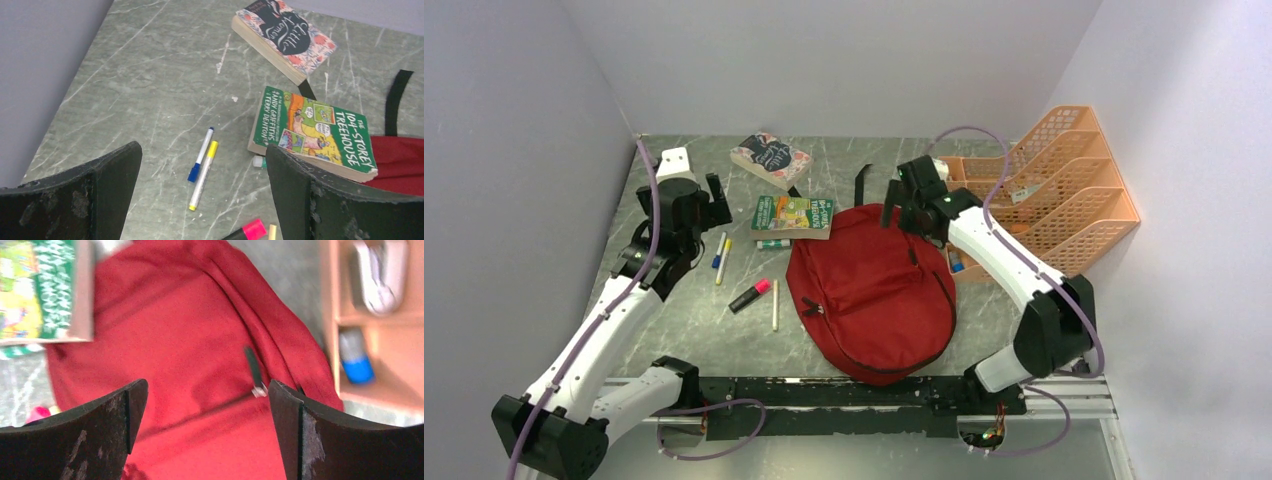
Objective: Pack the student bag
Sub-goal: Adjust the student bag at the center of the board.
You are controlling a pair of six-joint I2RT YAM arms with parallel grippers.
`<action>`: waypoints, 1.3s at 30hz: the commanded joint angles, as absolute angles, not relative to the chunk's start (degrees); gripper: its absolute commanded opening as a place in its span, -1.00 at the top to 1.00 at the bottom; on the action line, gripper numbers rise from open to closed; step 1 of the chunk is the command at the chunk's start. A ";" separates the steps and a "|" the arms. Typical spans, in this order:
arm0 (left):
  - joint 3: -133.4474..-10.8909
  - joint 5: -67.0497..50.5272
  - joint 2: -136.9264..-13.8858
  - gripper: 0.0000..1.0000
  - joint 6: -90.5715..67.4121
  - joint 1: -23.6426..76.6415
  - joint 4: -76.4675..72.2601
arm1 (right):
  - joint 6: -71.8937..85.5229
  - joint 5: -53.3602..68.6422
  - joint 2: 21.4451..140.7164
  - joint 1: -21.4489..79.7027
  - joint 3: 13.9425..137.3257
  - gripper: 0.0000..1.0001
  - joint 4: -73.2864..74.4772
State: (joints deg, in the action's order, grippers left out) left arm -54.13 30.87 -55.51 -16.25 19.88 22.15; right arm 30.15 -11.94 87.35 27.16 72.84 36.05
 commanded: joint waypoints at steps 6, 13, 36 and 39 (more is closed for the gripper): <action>-53.70 25.15 -56.09 -0.97 -15.10 21.49 18.72 | 57.24 -26.87 73.45 28.94 60.86 -0.89 64.10; -53.29 24.71 -55.75 -0.97 -14.64 22.03 18.37 | 64.86 -25.11 67.24 28.92 51.07 -0.89 69.19; -52.84 22.89 -56.49 -0.97 -14.08 22.68 17.96 | 73.09 -8.03 42.66 28.56 23.55 -0.02 43.07; -52.82 21.44 -57.13 -0.97 -14.78 22.68 17.95 | 70.98 -10.19 40.76 28.57 24.78 0.42 44.09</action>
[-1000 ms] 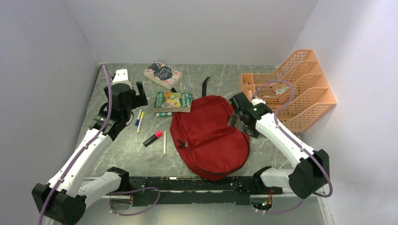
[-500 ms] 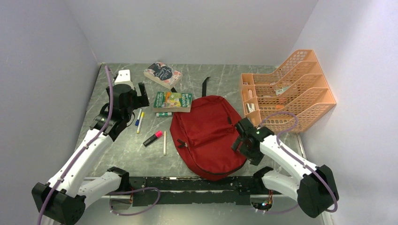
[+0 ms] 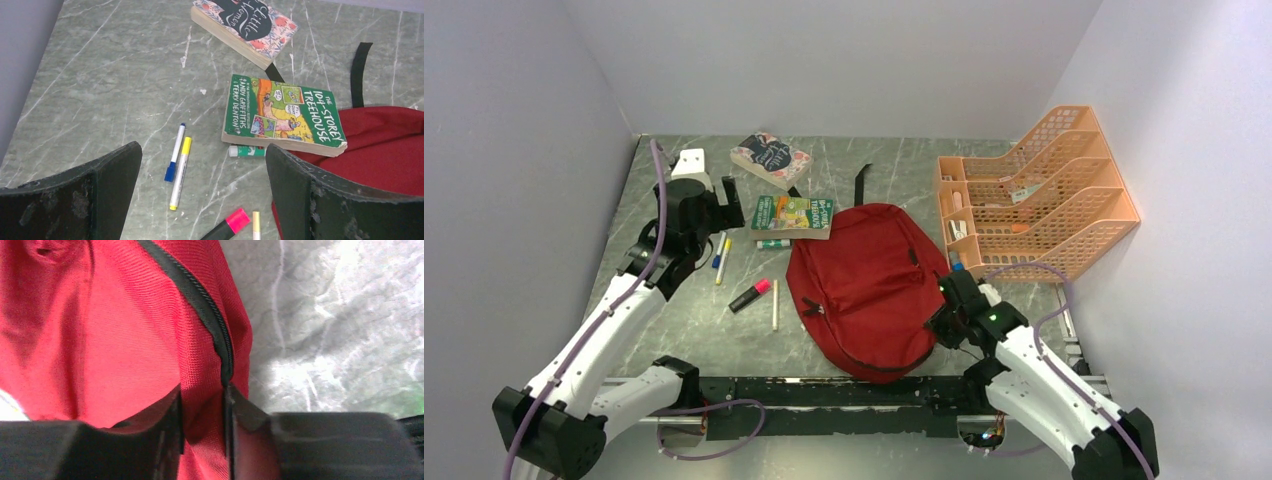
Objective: Pack the student bag
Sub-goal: Adjust the student bag at the center of the board.
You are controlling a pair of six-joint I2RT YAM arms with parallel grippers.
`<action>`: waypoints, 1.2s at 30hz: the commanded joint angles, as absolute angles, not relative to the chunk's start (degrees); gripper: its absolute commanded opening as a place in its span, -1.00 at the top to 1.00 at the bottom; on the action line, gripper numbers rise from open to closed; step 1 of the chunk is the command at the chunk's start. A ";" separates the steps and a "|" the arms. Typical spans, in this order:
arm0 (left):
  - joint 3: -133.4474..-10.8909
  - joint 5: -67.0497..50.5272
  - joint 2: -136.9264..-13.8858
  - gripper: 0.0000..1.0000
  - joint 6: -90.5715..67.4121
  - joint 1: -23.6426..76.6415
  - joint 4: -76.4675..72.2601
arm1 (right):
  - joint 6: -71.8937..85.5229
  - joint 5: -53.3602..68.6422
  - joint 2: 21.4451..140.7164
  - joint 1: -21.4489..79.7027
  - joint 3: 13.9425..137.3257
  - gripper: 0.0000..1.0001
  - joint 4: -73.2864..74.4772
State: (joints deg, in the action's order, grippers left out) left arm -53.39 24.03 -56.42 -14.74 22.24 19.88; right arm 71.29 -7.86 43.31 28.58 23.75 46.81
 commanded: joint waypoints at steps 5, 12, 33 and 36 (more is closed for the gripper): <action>-51.68 12.53 -59.54 -0.97 -22.87 22.68 19.48 | 61.98 -7.35 41.97 28.59 26.43 0.65 38.31; -41.48 -1.72 -62.92 -0.72 -33.21 22.94 13.69 | 53.38 -3.95 53.64 28.57 29.84 0.85 28.96; -42.20 -0.44 -71.48 -0.65 -34.29 23.03 11.63 | 43.62 -24.32 57.44 26.28 41.39 -0.30 37.71; -42.78 -0.09 -72.11 -0.65 -34.31 23.03 11.60 | 42.45 -25.42 54.27 26.28 44.35 -0.44 40.29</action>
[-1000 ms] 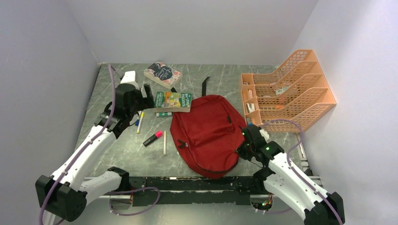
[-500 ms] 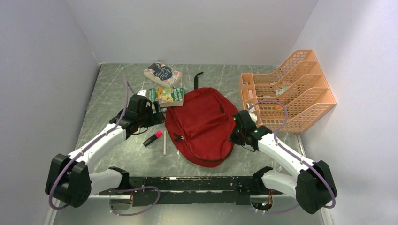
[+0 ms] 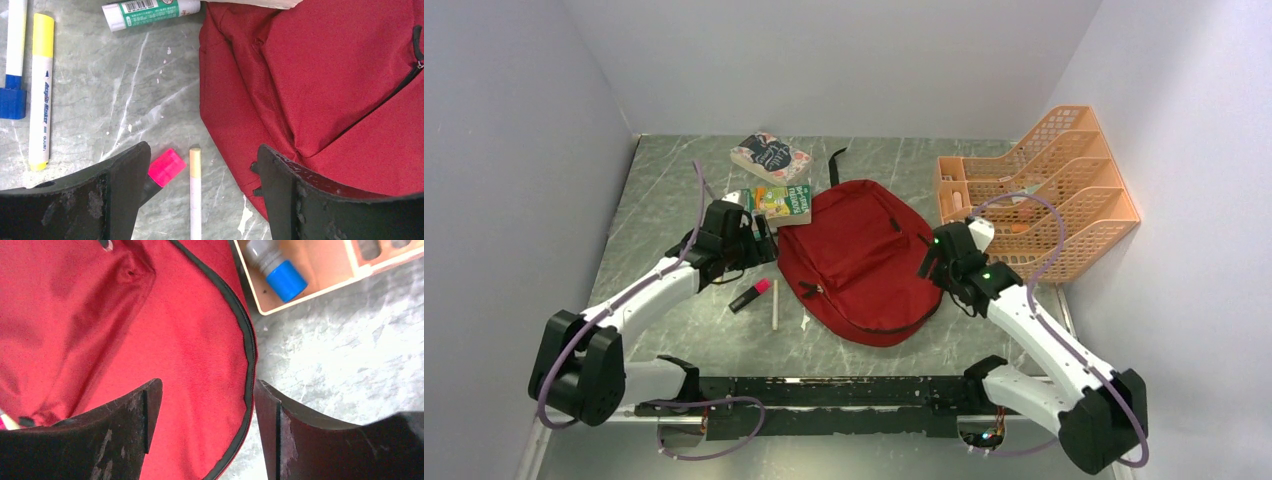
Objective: Pack the student bag
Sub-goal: Adjust the student bag at the center of the board, then unzip the student bag at the center of the board.
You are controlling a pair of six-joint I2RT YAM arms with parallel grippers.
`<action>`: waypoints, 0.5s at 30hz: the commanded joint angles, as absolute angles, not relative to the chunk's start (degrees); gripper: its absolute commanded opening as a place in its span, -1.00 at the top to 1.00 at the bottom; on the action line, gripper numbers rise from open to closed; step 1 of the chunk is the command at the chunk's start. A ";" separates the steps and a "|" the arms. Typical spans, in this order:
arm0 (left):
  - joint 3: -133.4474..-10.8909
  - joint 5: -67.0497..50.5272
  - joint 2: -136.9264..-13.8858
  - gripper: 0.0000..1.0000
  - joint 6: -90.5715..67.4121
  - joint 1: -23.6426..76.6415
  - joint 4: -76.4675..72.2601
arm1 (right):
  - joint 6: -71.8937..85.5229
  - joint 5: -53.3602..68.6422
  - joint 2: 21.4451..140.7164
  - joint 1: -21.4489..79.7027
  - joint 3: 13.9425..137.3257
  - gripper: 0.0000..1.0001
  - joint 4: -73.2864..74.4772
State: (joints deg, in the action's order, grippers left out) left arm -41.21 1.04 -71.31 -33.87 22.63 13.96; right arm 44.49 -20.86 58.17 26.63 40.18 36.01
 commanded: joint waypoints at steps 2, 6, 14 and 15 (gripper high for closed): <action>-42.78 -0.18 -72.38 -0.65 -34.53 23.03 10.55 | 40.57 -22.67 52.29 26.27 46.23 -0.44 39.64; -42.89 -1.09 -73.16 -0.64 -35.11 23.03 9.51 | 40.31 -6.21 51.47 26.99 47.64 -0.37 31.53; -43.85 -0.09 -70.56 -0.64 -34.40 23.03 13.26 | 56.15 -11.44 63.51 50.08 48.15 -0.18 16.69; -44.08 1.53 -70.23 -0.65 -34.18 23.03 13.81 | 57.53 -13.72 65.99 53.25 49.28 -0.19 16.39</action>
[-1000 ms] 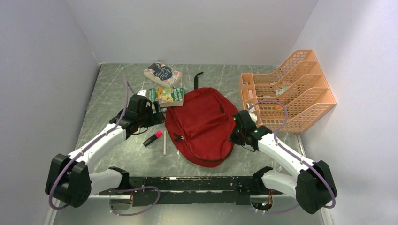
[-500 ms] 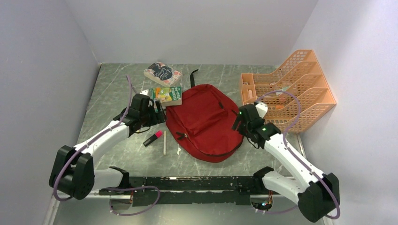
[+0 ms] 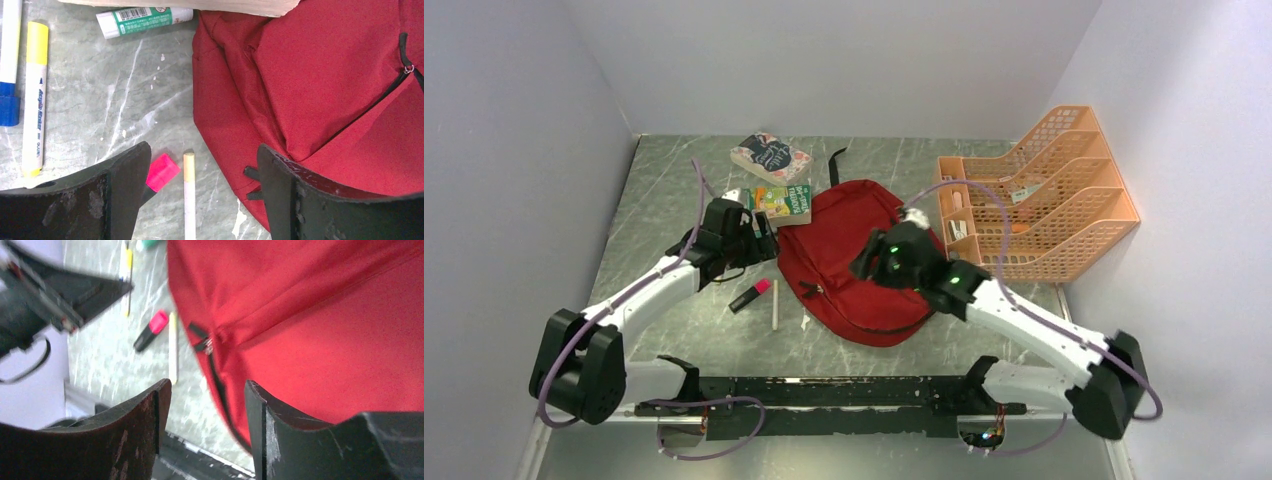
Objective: Pack the student bag
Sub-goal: Unzip the student bag at the center of the board.
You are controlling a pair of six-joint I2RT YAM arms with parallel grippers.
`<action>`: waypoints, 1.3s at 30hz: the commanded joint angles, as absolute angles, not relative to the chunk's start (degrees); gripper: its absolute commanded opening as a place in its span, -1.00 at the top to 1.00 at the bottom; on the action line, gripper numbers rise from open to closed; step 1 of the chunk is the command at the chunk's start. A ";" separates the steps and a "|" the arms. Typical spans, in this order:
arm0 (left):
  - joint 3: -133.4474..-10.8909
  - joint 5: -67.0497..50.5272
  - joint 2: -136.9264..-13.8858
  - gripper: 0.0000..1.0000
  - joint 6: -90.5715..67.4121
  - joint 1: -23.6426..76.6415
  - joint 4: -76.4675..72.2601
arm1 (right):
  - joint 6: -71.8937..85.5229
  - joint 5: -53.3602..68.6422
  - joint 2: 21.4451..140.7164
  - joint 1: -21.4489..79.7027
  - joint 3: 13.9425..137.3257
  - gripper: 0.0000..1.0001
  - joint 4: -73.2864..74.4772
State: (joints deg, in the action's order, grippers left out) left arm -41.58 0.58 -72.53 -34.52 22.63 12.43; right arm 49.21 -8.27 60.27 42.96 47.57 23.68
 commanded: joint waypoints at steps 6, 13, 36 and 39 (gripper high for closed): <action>-44.41 2.66 -67.54 -0.66 -33.32 23.03 15.69 | 68.13 -31.86 81.10 66.81 57.40 -0.16 20.15; -43.56 1.63 -64.97 -0.67 -33.37 23.82 16.23 | 81.49 -38.44 92.40 71.58 63.53 0.14 25.50; -43.42 4.49 -62.62 -0.69 -32.67 27.60 17.67 | 93.47 -42.06 106.04 70.37 68.87 0.13 32.81; -43.33 4.56 -62.75 -0.69 -32.63 27.60 17.67 | 93.57 -42.62 105.61 69.54 67.20 0.13 30.73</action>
